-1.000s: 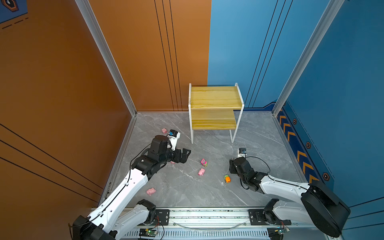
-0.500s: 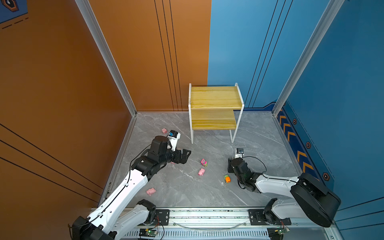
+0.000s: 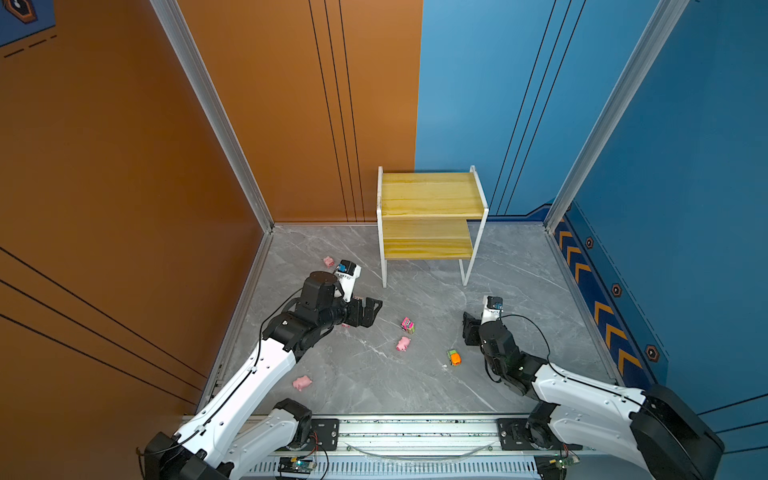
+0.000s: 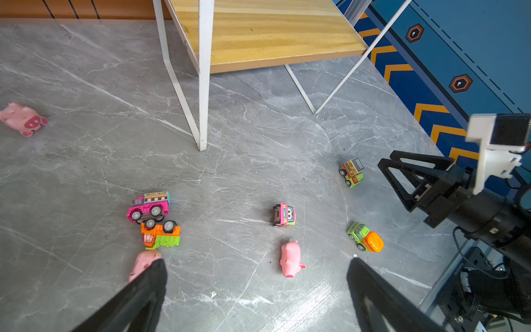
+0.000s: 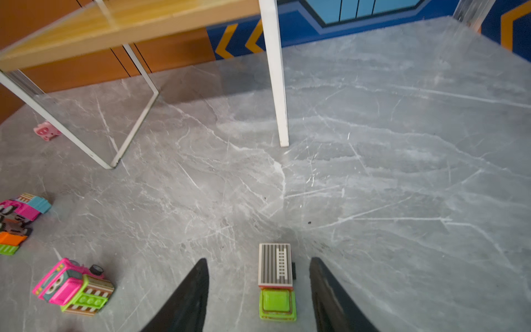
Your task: Place and organize the plastic toys onto the shelf
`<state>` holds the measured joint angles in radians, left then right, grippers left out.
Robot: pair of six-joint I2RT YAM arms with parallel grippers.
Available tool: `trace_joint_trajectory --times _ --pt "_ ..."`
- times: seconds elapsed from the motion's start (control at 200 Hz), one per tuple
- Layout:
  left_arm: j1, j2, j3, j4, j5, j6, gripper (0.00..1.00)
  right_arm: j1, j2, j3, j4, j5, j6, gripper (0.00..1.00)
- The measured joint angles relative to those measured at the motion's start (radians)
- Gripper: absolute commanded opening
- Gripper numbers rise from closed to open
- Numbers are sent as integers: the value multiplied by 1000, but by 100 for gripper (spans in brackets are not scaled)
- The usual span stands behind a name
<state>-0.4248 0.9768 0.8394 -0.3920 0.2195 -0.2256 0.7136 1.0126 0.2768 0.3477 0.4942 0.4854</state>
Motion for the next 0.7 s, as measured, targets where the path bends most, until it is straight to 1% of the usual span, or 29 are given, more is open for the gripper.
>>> trace_joint_trajectory --times 0.145,0.265,0.36,0.511,0.696 --pt "-1 -1 0 8 7 0 99 -58 -84 -31 -15 -50 -27 68" --pt "-2 -2 -1 11 18 -1 99 -78 -86 -62 -18 -84 -35 69" --pt "-2 -7 -2 14 22 -3 99 -80 -41 -64 -10 -116 -38 69" --pt "-2 -18 -2 26 29 -6 99 -80 68 -65 40 -149 -41 68" --pt "-2 -24 -2 30 40 -7 99 -80 212 -64 117 -166 -45 61"
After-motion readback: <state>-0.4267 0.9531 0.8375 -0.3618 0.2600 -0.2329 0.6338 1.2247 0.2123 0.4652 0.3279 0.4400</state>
